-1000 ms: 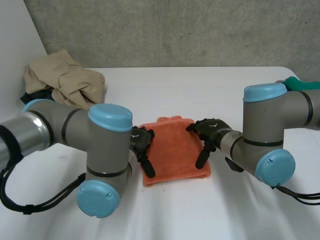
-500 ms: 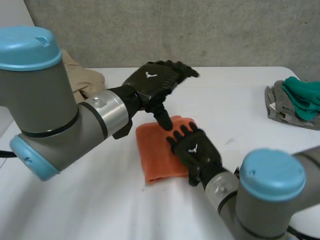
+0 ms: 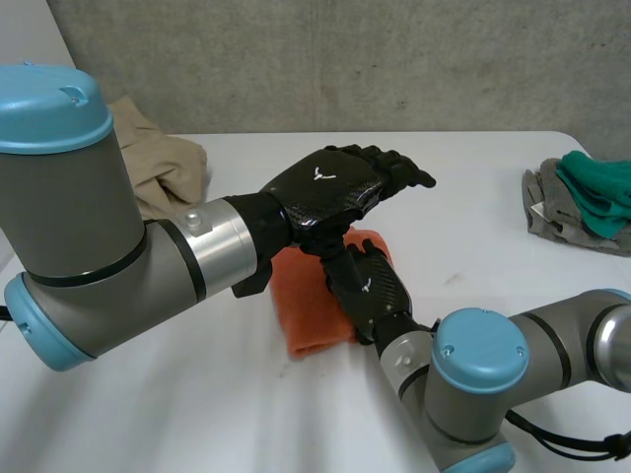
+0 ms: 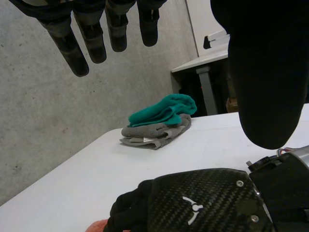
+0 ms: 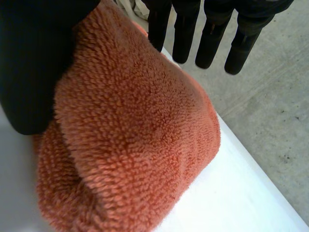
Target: Fold the laundry.
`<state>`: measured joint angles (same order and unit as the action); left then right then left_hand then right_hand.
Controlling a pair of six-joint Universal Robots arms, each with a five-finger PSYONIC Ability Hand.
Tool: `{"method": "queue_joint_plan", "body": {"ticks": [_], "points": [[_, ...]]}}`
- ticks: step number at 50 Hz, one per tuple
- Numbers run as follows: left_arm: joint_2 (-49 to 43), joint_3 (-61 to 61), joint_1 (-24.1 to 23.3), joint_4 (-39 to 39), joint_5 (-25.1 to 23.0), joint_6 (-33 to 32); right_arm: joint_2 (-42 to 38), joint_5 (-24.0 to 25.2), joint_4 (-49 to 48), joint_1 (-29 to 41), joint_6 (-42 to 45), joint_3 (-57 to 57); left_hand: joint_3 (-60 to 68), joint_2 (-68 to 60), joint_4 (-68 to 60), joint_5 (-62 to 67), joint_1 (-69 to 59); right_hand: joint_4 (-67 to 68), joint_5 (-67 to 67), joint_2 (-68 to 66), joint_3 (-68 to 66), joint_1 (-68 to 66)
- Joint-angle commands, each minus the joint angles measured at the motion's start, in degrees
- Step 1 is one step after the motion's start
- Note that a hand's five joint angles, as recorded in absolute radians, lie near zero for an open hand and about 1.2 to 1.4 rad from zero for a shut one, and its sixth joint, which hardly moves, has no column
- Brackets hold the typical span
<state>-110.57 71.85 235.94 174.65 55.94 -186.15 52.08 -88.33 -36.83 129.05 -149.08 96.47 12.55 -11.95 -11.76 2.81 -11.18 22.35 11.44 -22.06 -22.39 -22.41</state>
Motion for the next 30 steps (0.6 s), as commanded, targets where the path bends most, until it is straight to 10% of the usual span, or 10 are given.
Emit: {"method": "queue_joint_plan", "body": {"ticks": [1,7,10,30], "points": [[-0.1,0.0,0.2,0.0,0.0,0.0,-0.4,0.5,0.1,0.0,-0.1,-2.5,-2.0,1.4,1.2,-2.3,0.6,20.7,21.6,-21.0,-20.6,-20.6],[-0.1,-0.1,0.4,0.0,0.1,0.0,-1.0,0.9,0.2,0.0,-0.2,-4.9,-2.0,1.4,1.2,-2.3,0.6,22.2,23.1,-22.5,-22.2,-22.2],[-0.1,-0.1,0.5,0.1,0.1,0.0,-2.4,1.1,0.3,-0.1,-0.2,-6.5,-2.2,1.6,1.4,-2.4,0.8,57.4,58.3,-57.7,-57.4,-57.4],[3.7,-4.4,1.2,3.2,0.4,0.8,5.4,1.6,0.3,-19.1,-4.9,-30.4,-1.7,1.1,0.9,-1.9,0.3,57.6,58.6,-57.9,-57.6,-57.6]]}}
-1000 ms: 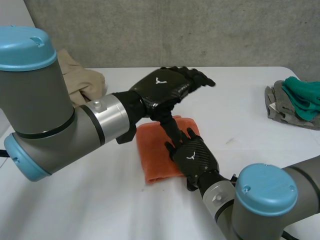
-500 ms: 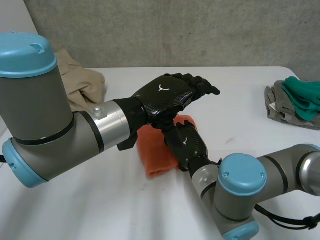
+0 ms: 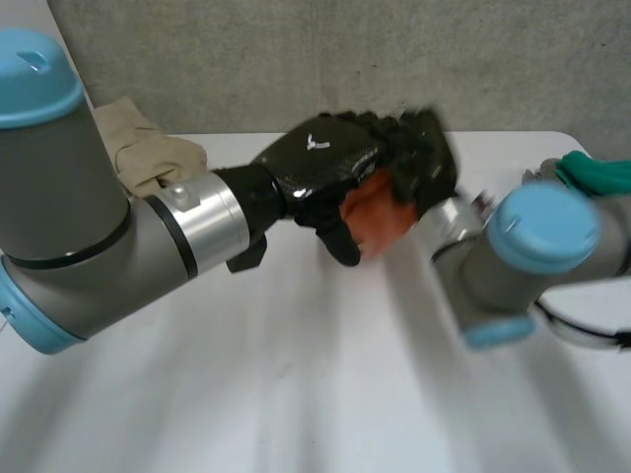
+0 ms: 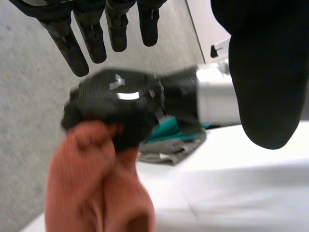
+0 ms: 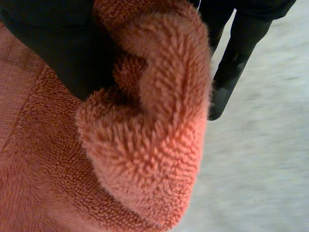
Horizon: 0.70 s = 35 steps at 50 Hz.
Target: Fold the laundry.
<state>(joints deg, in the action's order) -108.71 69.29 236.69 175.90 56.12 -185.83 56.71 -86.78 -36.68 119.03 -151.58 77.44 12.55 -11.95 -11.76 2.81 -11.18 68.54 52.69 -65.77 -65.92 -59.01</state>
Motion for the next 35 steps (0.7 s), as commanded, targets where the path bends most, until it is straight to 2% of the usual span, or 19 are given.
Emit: {"method": "queue_joint_plan", "body": {"ticks": [1,5,8,14,20,21,25,31,32,33,34,35], "points": [[2.5,-2.0,0.6,2.0,0.4,0.6,0.8,0.1,0.1,-10.4,-2.9,-12.7,-1.8,1.2,1.0,-2.1,0.5,11.5,17.3,-14.2,-14.1,-21.0],[3.0,-2.2,0.6,2.1,1.0,0.6,0.2,2.1,0.1,-17.6,-6.7,-18.4,-1.7,1.1,0.9,-1.9,0.3,11.5,17.3,-14.2,-14.1,-21.0],[3.0,-2.1,0.5,2.0,1.0,0.6,-1.2,5.9,-0.2,-23.9,-11.2,-21.3,-1.8,1.2,1.0,-2.1,0.5,11.5,17.3,-14.2,-14.1,-21.0],[2.8,-1.2,0.4,2.1,1.1,0.6,-9.9,13.6,-0.9,-34.8,-16.9,-24.5,-1.8,1.2,1.0,-2.1,0.5,11.5,17.3,-14.2,-14.1,-21.0],[2.1,0.4,0.3,2.1,1.1,0.6,-20.8,21.5,-1.9,-43.4,-16.7,-25.8,-1.8,1.2,1.0,-2.1,0.5,11.5,17.3,-14.2,-14.1,-21.0],[2.0,0.6,0.2,2.1,1.1,0.6,-24.2,25.0,-2.3,-45.6,-16.5,-26.2,-1.8,1.2,1.0,-2.1,0.5,11.5,17.3,-14.2,-14.1,-21.0],[1.7,1.4,0.2,2.1,1.1,0.5,-29.1,32.7,-1.9,-49.6,-15.4,-25.9,-1.8,1.2,1.0,-2.1,0.5,11.5,17.3,-14.2,-14.1,-21.0],[1.1,1.6,0.1,2.1,1.1,0.5,-29.5,38.9,-0.6,-54.0,-12.6,-23.1,-1.7,1.1,0.9,-1.9,0.3,11.5,17.3,-14.2,-14.1,-21.0],[1.1,1.6,0.1,2.1,1.1,0.5,-28.7,39.8,-0.2,-54.6,-12.0,-22.0,-1.7,1.1,0.9,-1.9,0.3,-19.5,-13.6,16.7,16.8,9.9],[1.1,1.5,0.1,2.1,1.1,0.5,-28.2,40.0,-0.1,-54.7,-11.7,-21.6,-1.7,1.1,0.9,-1.9,0.3,-43.2,-37.4,40.5,40.6,33.7],[1.2,1.4,0.1,2.1,1.1,0.5,-27.4,40.3,-0.1,-54.7,-11.6,-21.2,-1.7,1.1,0.9,-1.9,0.3,-58.5,-52.7,55.8,55.9,49.0],[1.3,1.3,0.1,2.1,1.1,0.5,-26.8,40.3,0.0,-54.7,-11.6,-20.9,-1.7,1.1,0.9,-1.9,0.3,-58.5,-52.7,55.8,55.9,49.0]]}}
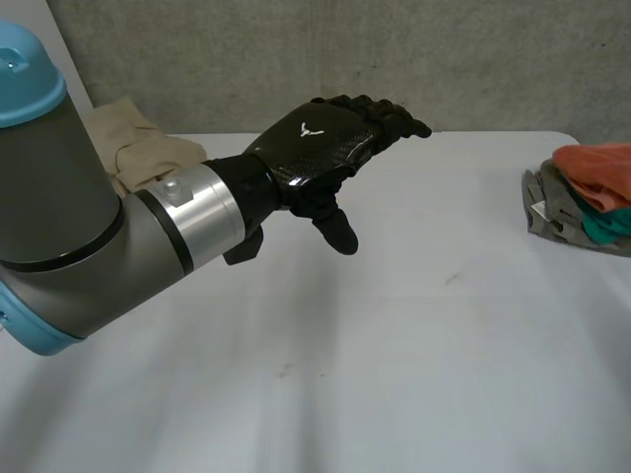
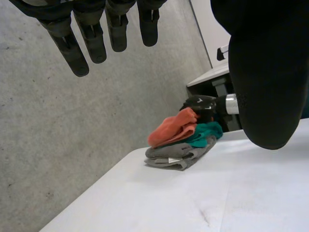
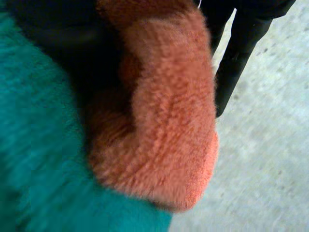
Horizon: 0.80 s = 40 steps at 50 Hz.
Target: Fold the laundry.
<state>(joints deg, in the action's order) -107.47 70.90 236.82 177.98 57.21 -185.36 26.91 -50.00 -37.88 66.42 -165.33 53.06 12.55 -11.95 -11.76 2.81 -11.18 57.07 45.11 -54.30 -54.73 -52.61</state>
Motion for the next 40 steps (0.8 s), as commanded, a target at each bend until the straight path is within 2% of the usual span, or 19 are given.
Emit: {"method": "queue_joint_plan", "body": {"ticks": [1,8,15,19,23,24,27,28,30,31,33,36,40], "points": [[0.1,-0.3,0.0,0.0,0.0,0.0,4.5,3.2,1.2,-2.1,1.8,4.2,-1.7,1.1,0.9,-1.9,0.3,-47.1,-45.1,44.3,44.7,42.6],[0.5,-0.3,-0.4,0.0,0.0,0.0,12.4,1.4,5.1,-2.3,0.3,9.3,-1.7,1.1,0.9,-1.9,0.3,-47.1,-45.1,44.3,44.7,42.6],[0.8,-0.1,-1.5,-0.1,0.0,0.0,22.4,-1.0,17.4,-5.9,0.4,14.4,-1.7,1.1,0.9,-1.9,0.3,-47.1,-45.1,44.3,44.7,42.6],[0.8,0.0,-1.7,-0.1,0.0,0.1,26.8,-4.6,23.7,-9.5,0.8,15.5,-1.7,1.1,0.9,-1.9,0.3,-47.1,-45.1,44.3,44.7,42.6],[0.9,0.1,-1.9,-0.1,0.0,0.1,30.7,-13.3,29.9,-13.0,2.6,13.9,-1.7,1.1,0.9,-1.9,0.3,-47.1,-45.1,44.3,44.7,42.6],[0.9,0.0,-1.9,-0.1,0.1,0.1,31.5,-18.3,31.8,-14.5,5.2,12.0,-1.7,1.1,0.9,-1.9,0.3,-47.1,-45.1,44.3,44.7,42.6],[1.0,-0.2,-2.0,0.0,0.1,0.2,32.2,-25.7,33.4,-15.4,10.4,8.3,-1.7,1.1,0.9,-1.9,0.3,-47.1,-45.1,44.3,44.7,42.6],[1.0,-0.5,-2.0,0.0,0.1,0.3,32.5,-31.3,33.8,-15.5,15.1,5.9,-1.7,1.1,0.9,-1.9,0.3,-47.1,-45.1,44.3,44.7,42.6],[1.5,-1.6,-2.0,0.3,0.3,1.1,32.6,-36.2,32.9,-15.6,19.1,3.6,-1.7,1.1,0.9,-1.9,0.3,-47.1,-45.1,44.3,44.7,42.6],[1.7,-2.3,-2.0,0.5,0.5,1.5,32.8,-39.8,30.9,-14.9,22.2,1.0,-1.7,1.1,0.9,-1.9,0.3,-47.1,-45.1,44.3,44.7,42.6],[1.9,-5.2,-2.0,1.9,2.4,3.6,33.5,-41.1,28.1,-13.1,23.4,-0.8,-1.7,1.1,0.9,-1.9,0.3,-47.1,-45.1,44.3,44.7,42.6],[2.2,-8.7,-1.7,3.6,5.7,6.9,36.5,-40.1,22.3,-5.0,20.4,-1.5,-1.5,0.9,0.7,-1.8,0.1,-47.1,-45.1,44.3,44.7,42.6],[3.7,-14.6,-0.7,6.1,13.4,11.9,43.3,-37.4,16.2,3.3,14.9,1.6,-1.3,0.7,0.5,-1.6,0.0,-47.1,-45.1,44.3,44.7,42.6]]}}
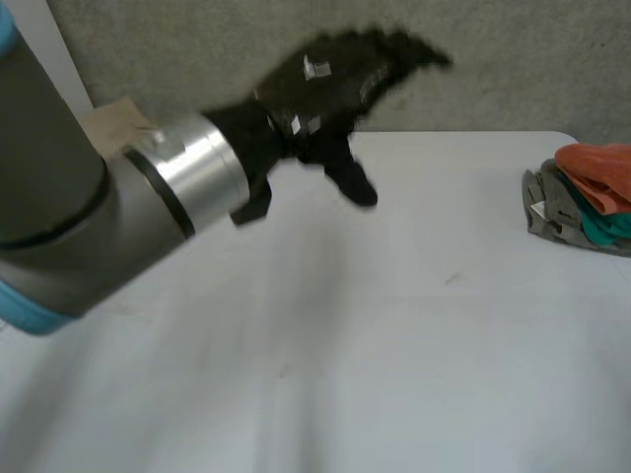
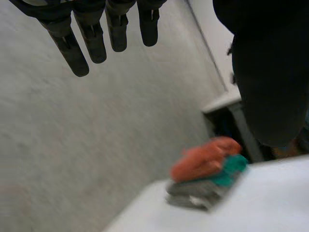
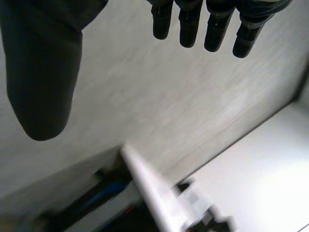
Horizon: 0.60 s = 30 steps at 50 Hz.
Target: Fold the laundry.
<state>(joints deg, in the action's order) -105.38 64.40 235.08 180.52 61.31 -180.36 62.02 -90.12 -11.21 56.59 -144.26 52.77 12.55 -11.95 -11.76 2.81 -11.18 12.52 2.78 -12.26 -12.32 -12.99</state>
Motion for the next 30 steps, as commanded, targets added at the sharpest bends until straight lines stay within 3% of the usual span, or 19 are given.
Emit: {"method": "queue_joint_plan", "body": {"ticks": [1,4,9,11,13,17,21,30], "points": [[1.7,-10.2,2.0,3.9,11.8,7.7,9.6,3.5,-11.5,14.5,-7.2,3.5,-1.3,0.7,0.5,-1.6,0.0,-2.5,-2.8,2.3,2.3,3.0],[1.6,-12.4,5.1,3.9,15.2,7.5,13.6,7.3,-15.5,20.9,-10.0,11.0,-0.5,-0.1,-0.3,-0.8,-0.9,-2.5,-2.8,2.3,2.3,3.0],[-0.2,-12.4,19.6,2.2,19.7,5.5,16.0,14.4,-19.7,33.7,-10.3,23.1,4.4,-5.0,-5.2,4.1,-5.7,-2.5,-2.8,2.3,2.3,3.0],[-2.7,-11.9,22.4,0.7,20.3,1.9,16.1,15.6,-19.6,39.3,-10.1,28.2,4.2,-4.8,-5.0,4.0,-5.6,-2.5,-2.8,2.3,2.3,3.0],[-5.4,-11.8,23.9,-0.1,20.6,-2.7,15.9,15.9,-18.9,43.6,-9.6,33.0,3.4,-4.0,-4.2,3.1,-4.8,-2.5,-2.8,2.3,2.3,3.0],[-15.3,-11.9,27.4,-0.2,22.5,-18.0,14.8,15.9,-17.7,47.7,-8.3,39.9,-1.7,1.1,0.9,-1.9,0.3,-2.5,-2.8,2.3,2.3,3.0],[-24.3,-13.8,30.1,2.5,23.2,-25.0,12.7,15.7,-17.6,49.5,-6.5,44.9,-2.5,2.0,1.8,-2.8,1.2,-2.5,-2.8,2.3,2.3,3.0],[-43.9,-24.1,33.1,16.2,20.6,-26.0,8.6,14.8,-17.5,53.1,-4.4,50.7,-2.3,1.7,1.6,-2.6,1.0,-2.5,-2.8,2.3,2.3,3.0]]}}
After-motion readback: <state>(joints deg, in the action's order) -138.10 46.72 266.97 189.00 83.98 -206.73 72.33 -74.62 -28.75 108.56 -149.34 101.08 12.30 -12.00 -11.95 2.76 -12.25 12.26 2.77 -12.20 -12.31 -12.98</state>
